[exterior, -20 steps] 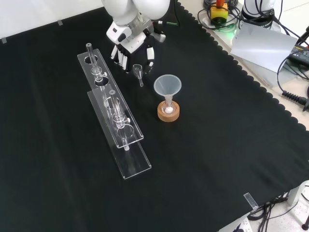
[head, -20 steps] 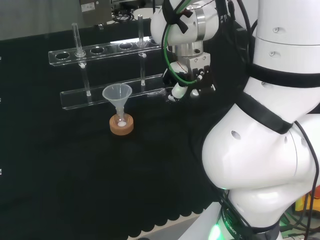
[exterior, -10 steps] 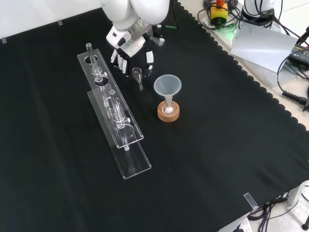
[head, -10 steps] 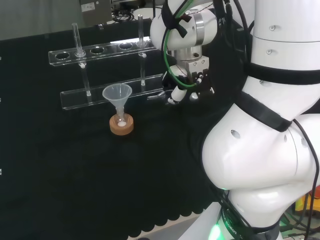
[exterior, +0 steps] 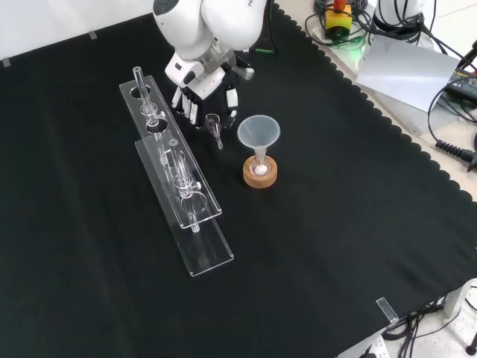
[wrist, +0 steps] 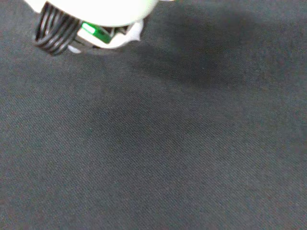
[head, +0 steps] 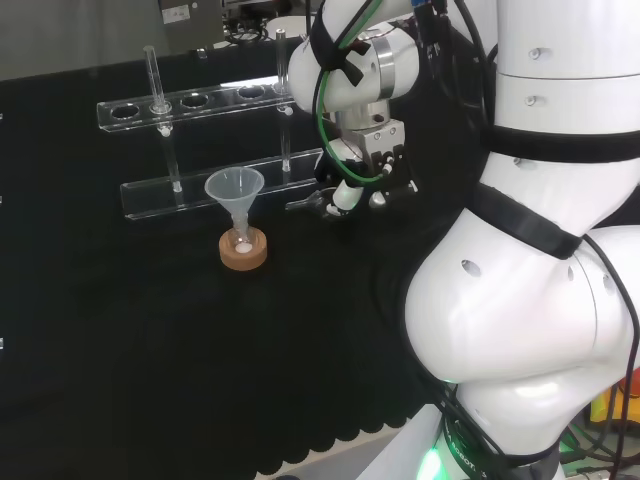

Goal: Put the weighing funnel back on the table.

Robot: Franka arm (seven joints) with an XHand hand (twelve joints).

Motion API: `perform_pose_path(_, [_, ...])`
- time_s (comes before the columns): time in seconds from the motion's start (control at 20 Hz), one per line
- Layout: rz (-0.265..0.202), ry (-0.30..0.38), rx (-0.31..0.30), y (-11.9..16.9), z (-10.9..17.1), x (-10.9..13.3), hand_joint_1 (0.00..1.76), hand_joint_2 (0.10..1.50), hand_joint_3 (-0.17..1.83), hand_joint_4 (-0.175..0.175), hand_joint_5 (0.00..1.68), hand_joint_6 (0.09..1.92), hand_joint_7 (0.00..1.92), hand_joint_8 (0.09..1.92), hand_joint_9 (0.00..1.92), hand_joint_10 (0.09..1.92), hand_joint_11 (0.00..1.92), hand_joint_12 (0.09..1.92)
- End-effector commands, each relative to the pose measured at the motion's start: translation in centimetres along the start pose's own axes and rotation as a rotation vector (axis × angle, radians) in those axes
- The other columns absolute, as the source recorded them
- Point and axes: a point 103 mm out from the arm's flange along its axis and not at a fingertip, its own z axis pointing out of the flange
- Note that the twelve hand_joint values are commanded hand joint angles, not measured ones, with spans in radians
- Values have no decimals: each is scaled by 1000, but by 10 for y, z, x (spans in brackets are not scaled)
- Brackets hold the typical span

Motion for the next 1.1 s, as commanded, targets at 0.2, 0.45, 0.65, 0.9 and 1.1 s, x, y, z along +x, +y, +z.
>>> perform_pose_path(0.2, [-2, -25, 15, 8, 6, 3, 1082, 648, 840, 175, 1103, 1052, 866, 724, 969, 524, 474, 1288])
perform_pose_path(0.45, [-7, -22, 23, 13, 11, 5, 1082, 648, 839, 175, 1103, 1052, 864, 725, 967, 526, 474, 1289])
perform_pose_path(0.65, [-9, -30, 20, 15, 12, 5, 1082, 648, 839, 175, 1102, 1053, 859, 727, 965, 529, 481, 1290])
perform_pose_path(0.9, [-14, -26, 18, 15, 12, 5, 1082, 649, 839, 175, 1102, 1054, 854, 729, 962, 532, 487, 1290])
perform_pose_path(1.1, [-22, -41, 20, 15, 13, 7, 1079, 658, 826, 175, 1096, 1056, 819, 729, 952, 535, 487, 1288])
